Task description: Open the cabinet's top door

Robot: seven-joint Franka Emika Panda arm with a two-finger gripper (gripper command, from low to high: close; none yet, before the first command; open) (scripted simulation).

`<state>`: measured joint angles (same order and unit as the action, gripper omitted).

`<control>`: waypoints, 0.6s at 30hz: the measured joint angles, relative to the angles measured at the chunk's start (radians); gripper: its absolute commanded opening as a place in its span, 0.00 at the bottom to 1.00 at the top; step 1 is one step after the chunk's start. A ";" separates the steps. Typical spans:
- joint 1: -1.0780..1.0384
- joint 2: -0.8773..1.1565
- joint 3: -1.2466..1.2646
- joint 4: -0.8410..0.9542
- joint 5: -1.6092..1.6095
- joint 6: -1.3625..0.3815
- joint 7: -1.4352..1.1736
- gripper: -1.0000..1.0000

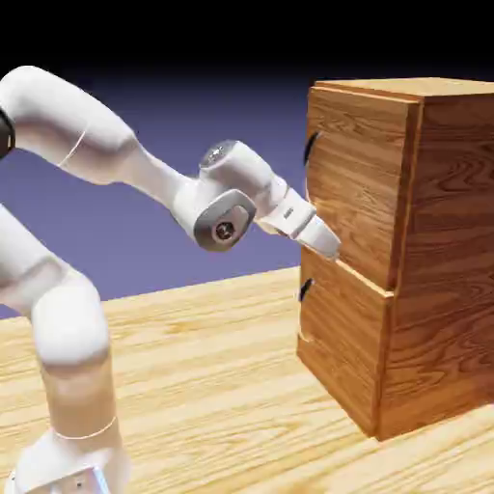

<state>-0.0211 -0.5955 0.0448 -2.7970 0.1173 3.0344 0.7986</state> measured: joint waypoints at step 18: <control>-0.221 -0.170 0.299 0.087 0.783 -0.017 0.384 0.50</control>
<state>-0.2422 -0.7659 0.3437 -2.7104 0.9003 3.0173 1.1827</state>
